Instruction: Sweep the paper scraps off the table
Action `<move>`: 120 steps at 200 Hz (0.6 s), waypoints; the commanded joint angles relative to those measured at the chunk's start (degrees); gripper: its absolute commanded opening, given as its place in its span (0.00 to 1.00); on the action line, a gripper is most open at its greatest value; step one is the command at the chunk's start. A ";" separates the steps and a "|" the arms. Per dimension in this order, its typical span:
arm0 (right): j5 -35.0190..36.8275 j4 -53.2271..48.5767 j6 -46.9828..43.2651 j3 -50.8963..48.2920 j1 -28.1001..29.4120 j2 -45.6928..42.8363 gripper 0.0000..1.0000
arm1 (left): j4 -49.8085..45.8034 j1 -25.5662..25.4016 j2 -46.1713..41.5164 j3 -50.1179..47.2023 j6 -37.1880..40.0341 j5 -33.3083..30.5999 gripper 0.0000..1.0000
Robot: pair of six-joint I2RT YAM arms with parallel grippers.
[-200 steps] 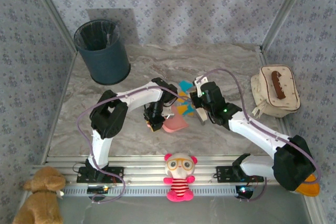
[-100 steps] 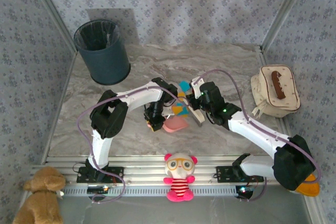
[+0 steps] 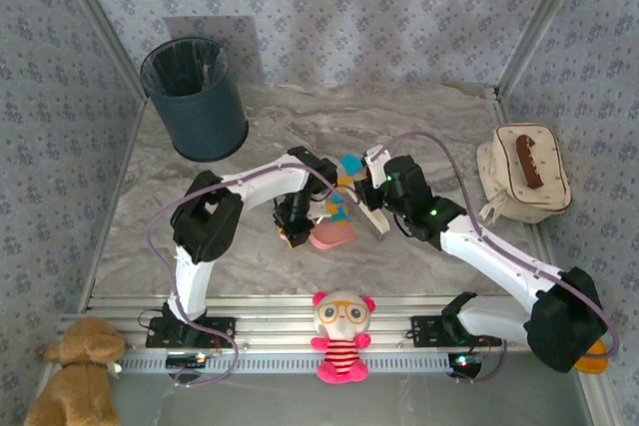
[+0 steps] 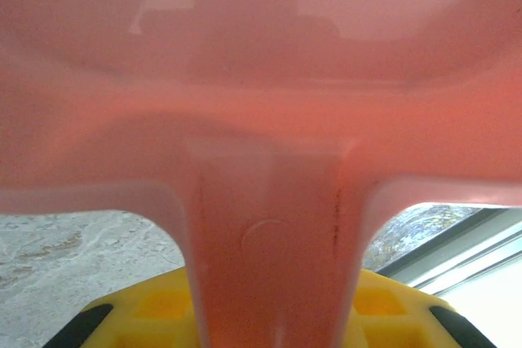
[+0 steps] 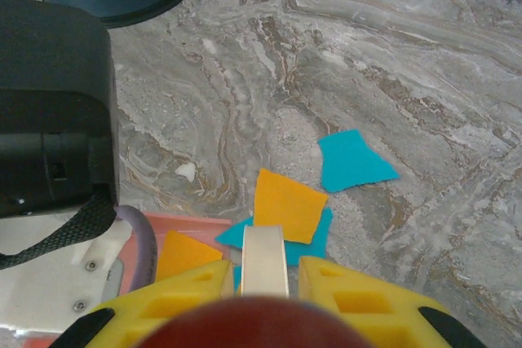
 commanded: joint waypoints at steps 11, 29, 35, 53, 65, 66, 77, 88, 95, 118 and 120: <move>2.62 1.69 -0.92 1.68 0.69 -2.79 0.00 | -0.18 1.29 -1.34 -0.60 -1.37 -2.24 0.00; 7.17 2.84 -0.13 1.06 0.60 -3.43 0.00 | 0.20 1.87 -2.17 -1.38 -1.71 -2.09 0.00; 8.64 3.12 -0.06 0.96 0.49 -3.52 0.00 | 0.24 1.86 -2.38 -1.70 -1.69 -2.13 0.00; 11.80 2.33 1.61 0.93 -0.16 -3.11 0.00 | 0.75 2.25 -3.06 -2.51 -1.71 -2.18 0.00; 13.41 2.88 2.28 0.93 -1.14 -2.62 0.00 | 1.01 2.58 -3.25 -2.87 -1.96 -2.22 0.00; 13.57 2.97 2.32 0.93 -1.25 -2.59 0.00 | 1.01 2.59 -3.22 -2.89 -1.98 -2.24 0.00; 14.78 3.94 3.31 0.84 -2.58 -2.10 0.00 | 1.20 2.85 -3.11 -3.05 -2.21 -2.24 0.00; 15.94 5.53 4.19 0.69 -4.27 -1.42 0.00 | 1.42 3.26 -2.87 -3.07 -2.41 -2.08 0.00; 16.53 6.72 4.44 0.81 -5.34 -0.76 0.00 | 1.37 3.44 -2.64 -2.97 -2.39 -1.99 0.00; 17.96 9.83 4.00 1.82 -8.86 2.34 0.00 | 1.19 3.96 -2.23 -2.46 -2.49 -2.03 0.00; 18.00 10.18 3.82 1.88 -9.12 2.66 0.00 | 1.26 3.93 -2.23 -2.39 -2.56 -2.00 0.00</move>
